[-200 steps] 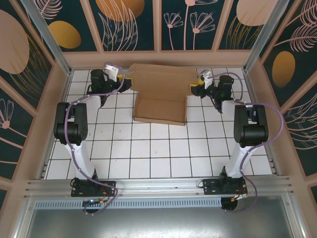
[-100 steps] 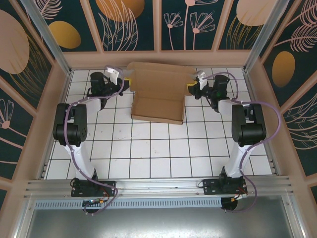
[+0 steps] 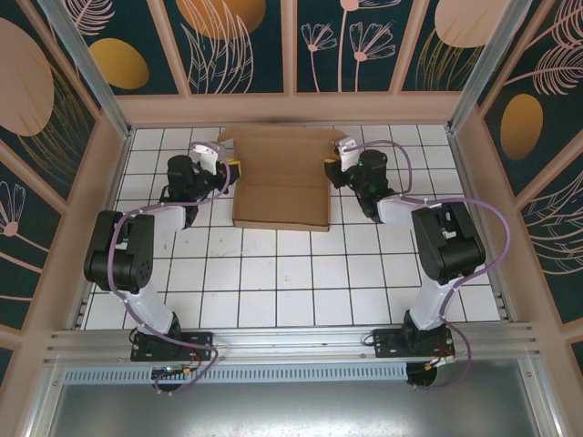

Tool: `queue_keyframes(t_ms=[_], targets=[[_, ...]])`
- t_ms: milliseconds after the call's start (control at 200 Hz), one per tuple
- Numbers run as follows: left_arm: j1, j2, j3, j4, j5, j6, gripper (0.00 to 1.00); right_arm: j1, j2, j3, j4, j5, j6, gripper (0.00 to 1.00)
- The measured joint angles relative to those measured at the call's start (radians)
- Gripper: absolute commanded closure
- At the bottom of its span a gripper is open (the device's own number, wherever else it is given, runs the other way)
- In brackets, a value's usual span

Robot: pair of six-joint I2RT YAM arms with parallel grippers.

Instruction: Fold the paper box

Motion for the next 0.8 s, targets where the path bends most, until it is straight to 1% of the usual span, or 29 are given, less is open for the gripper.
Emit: queue_keyframes(t_ms=[40,80,310,525,796], targets=[[-0.007,-0.014,-0.019,0.007,-0.011,-0.006,0.73,0.013,-0.003,-0.008,0.005,0.022,0.029,0.64],[-0.012,-0.029,-0.037,0.011,-0.019,-0.010,0.71,0.023,-0.006,-0.019,0.019,0.040,0.058,0.62],[-0.024,-0.070,-0.080,0.011,-0.049,-0.034,0.69,0.052,-0.015,-0.068,0.102,0.094,0.186,0.57],[-0.024,-0.084,-0.093,0.018,-0.067,-0.064,0.67,0.067,-0.016,-0.073,0.124,0.146,0.282,0.60],[-0.027,-0.084,-0.119,0.070,-0.079,-0.126,0.68,0.108,-0.016,-0.061,0.118,0.185,0.382,0.60]])
